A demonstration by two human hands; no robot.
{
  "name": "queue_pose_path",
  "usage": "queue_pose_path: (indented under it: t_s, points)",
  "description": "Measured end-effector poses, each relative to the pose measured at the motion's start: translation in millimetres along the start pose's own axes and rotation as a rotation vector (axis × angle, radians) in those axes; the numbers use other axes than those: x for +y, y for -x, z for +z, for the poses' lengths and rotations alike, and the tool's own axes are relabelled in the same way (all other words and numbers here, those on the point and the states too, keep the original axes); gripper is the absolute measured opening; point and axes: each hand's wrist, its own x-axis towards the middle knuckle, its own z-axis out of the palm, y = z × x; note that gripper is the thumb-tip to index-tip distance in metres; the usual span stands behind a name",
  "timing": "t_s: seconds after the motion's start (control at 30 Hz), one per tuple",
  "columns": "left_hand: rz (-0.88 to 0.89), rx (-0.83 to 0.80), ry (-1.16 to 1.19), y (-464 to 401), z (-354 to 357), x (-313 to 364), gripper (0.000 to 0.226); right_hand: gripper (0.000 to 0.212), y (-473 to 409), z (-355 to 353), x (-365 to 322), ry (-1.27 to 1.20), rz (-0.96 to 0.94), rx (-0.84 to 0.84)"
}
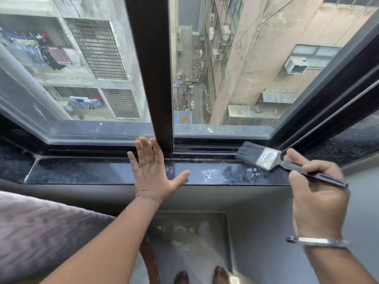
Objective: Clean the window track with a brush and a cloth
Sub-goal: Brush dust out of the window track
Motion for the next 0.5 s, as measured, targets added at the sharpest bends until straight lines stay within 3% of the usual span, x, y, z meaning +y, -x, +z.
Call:
queue_pose_path:
  t_s: [0.13,0.2,0.33,0.43,0.5]
  points:
    - [0.089,0.302,0.419,26,-31,-7,0.076,0.033,30,40,-6,-0.54,0.461,-0.011]
    - [-0.113,0.285,0.727,37,-52,-15,0.056,0.033,45,71,-4,-0.638,0.641,-0.039]
    - [-0.708,0.072,1.253,33,-83,-49,0.048,0.028,78,146,9,-0.73,0.922,-0.155]
    - [-0.836,0.142,1.228,24,-88,-81,0.017,0.014,96,197,22,-0.699,1.071,-0.283]
    - [-0.907,0.255,1.145,16,-88,-102,0.013,0.005,100,220,29,-0.568,1.08,-0.355]
